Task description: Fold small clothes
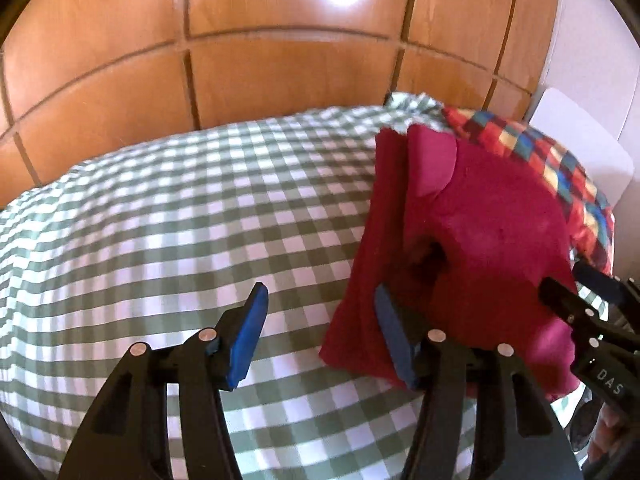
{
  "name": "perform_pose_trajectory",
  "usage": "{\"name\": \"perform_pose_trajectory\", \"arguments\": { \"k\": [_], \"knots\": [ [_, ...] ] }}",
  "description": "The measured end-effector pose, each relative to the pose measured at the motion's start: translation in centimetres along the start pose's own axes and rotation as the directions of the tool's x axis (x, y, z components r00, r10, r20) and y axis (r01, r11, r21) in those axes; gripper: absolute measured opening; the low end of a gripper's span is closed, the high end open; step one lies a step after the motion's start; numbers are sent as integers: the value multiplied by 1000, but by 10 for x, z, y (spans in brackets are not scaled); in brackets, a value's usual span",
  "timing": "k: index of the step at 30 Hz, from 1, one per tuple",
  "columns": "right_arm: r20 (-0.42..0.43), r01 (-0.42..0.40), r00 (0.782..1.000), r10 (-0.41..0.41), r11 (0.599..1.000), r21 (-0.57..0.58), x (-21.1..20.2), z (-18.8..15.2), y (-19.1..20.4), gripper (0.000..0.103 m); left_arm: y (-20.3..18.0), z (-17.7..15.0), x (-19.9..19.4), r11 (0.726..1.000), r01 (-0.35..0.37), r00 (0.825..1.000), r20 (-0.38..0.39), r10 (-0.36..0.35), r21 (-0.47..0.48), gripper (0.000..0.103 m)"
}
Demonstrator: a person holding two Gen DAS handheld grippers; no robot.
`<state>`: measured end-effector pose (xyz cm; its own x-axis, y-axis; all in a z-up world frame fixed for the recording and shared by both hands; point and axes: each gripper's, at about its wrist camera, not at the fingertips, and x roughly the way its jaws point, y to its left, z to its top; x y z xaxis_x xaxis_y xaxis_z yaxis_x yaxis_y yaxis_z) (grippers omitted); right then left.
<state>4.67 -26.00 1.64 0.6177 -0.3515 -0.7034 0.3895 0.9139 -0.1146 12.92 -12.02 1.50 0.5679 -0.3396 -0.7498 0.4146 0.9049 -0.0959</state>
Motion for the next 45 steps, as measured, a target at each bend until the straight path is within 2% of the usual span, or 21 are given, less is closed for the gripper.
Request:
{"name": "perform_pose_trajectory", "arguments": {
  "k": [2,4,7,9,11,17,24,29,45],
  "knots": [
    [16,7,1000,-7,1000,8,-9,-3,2,69,6,-3,-13,1000,-1,1000,21,1,-27,62],
    [29,18,999,-19,1000,22,-18,-6,4,70,11,-9,-26,999,-5,999,42,7,-48,66],
    [51,32,998,-35,998,52,-29,-10,4,83,16,-18,-43,998,-25,997,67,29,-59,73],
    [55,42,997,-45,997,68,-35,-13,5,84,17,-26,-54,997,-41,996,81,45,-60,76],
    [55,50,997,-54,996,78,-38,-15,6,91,17,-33,-63,996,-60,993,93,66,-66,82],
    [62,97,993,-104,990,107,-46,-24,9,93,12,-48,-78,991,-115,987,104,122,-73,87],
    [75,117,989,-126,986,116,-53,-28,11,93,4,-54,-87,989,-135,982,123,141,-58,93],
    [76,126,988,-137,983,131,-55,-30,10,93,-3,-56,-93,990,-134,981,133,139,-47,97],
    [75,125,988,-136,982,144,-52,-32,7,93,-16,-58,-93,993,-112,985,131,115,-31,100]
  ]
}}
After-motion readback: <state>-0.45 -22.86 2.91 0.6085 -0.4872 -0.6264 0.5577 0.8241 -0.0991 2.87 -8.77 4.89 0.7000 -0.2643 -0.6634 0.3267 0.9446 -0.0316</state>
